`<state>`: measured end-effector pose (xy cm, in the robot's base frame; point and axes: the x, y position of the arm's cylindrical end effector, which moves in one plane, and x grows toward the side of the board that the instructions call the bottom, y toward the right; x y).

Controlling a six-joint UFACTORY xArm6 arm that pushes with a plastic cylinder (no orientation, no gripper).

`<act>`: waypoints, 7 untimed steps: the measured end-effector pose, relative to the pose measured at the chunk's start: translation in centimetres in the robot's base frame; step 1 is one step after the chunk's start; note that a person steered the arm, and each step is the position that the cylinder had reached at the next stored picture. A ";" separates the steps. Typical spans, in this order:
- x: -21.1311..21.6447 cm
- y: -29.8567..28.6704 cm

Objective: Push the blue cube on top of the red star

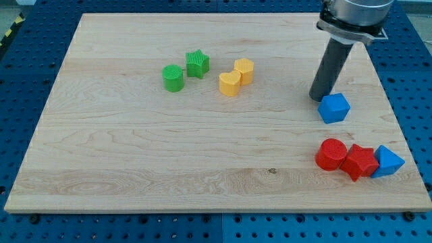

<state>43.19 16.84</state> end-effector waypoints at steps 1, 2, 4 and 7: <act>1.3 -0.7; 1.8 -0.6; 0.8 0.4; 2.9 3.1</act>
<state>46.11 19.93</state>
